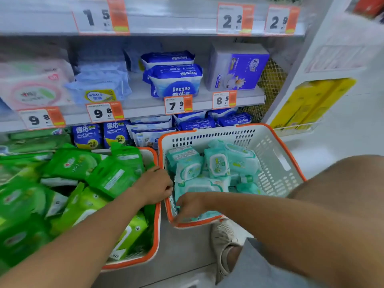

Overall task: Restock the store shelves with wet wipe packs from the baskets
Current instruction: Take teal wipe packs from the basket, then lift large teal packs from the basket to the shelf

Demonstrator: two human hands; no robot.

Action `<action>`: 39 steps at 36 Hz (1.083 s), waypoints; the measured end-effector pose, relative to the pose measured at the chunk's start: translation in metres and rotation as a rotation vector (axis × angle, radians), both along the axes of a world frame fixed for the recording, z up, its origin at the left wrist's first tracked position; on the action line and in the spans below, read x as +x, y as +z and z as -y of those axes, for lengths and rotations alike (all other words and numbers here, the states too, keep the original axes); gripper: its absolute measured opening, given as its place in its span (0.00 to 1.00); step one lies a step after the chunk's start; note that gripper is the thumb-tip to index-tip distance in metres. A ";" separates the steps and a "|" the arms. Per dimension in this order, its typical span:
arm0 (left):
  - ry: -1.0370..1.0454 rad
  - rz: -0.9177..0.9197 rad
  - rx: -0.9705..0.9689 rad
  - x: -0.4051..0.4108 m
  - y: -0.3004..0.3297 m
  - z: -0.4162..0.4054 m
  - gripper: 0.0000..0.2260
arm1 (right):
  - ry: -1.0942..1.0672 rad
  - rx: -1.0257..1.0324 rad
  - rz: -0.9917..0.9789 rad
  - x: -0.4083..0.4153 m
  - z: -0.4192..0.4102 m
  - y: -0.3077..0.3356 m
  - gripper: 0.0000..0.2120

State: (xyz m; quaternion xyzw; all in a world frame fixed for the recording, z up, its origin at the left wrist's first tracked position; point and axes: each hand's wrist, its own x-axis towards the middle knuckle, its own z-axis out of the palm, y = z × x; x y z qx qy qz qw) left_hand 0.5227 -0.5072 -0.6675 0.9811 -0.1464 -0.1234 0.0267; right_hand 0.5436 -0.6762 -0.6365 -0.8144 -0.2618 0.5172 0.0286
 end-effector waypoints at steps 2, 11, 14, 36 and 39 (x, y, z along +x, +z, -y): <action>0.009 0.014 -0.004 0.001 0.002 0.000 0.13 | 0.041 -0.030 0.091 -0.023 -0.017 -0.012 0.33; 0.042 -0.027 -0.033 -0.004 -0.003 -0.024 0.11 | -0.126 0.101 0.296 -0.058 -0.045 -0.034 0.16; 0.059 -0.032 -0.040 -0.015 -0.006 -0.045 0.11 | -0.087 0.157 0.250 -0.063 -0.059 -0.038 0.18; 0.517 -0.225 0.123 -0.049 0.024 -0.047 0.34 | -0.383 0.260 -0.199 -0.024 -0.103 -0.024 0.53; 0.529 -0.279 0.170 -0.047 0.033 -0.041 0.39 | -0.296 0.342 -0.043 -0.029 -0.101 -0.016 0.55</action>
